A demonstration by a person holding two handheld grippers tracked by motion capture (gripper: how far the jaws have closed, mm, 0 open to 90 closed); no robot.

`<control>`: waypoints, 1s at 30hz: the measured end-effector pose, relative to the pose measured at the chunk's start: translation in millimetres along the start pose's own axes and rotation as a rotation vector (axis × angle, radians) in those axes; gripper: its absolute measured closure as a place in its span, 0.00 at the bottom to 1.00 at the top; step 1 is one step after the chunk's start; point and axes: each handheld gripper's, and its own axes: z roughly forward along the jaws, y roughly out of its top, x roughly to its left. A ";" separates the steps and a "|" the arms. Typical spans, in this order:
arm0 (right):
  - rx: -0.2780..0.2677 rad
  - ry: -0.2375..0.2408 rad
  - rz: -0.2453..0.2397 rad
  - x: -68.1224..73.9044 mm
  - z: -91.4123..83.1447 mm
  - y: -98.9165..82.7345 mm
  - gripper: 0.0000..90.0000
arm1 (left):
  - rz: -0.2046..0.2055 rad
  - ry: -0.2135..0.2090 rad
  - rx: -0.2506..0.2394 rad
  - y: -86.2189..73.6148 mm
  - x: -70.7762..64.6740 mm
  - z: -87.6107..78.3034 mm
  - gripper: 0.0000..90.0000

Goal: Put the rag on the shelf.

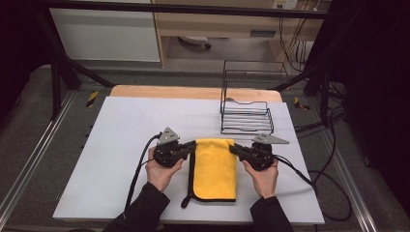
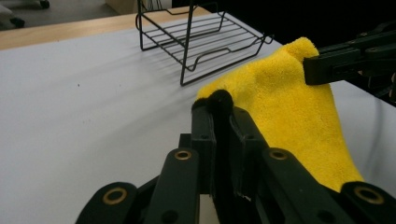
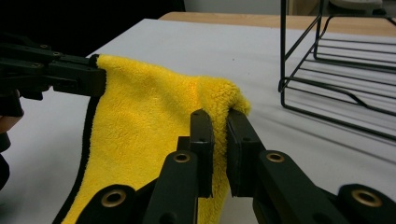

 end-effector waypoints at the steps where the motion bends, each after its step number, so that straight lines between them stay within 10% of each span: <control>1: -0.006 0.001 -0.004 1.2 -1.9 1.9 0.92 | 0.005 0.001 -0.007 1.7 -1.0 -2.0 0.90; 30: -0.242 -0.059 -0.129 23.9 -47.5 59.0 0.92 | 0.086 0.022 -0.241 59.8 -21.8 -32.1 0.90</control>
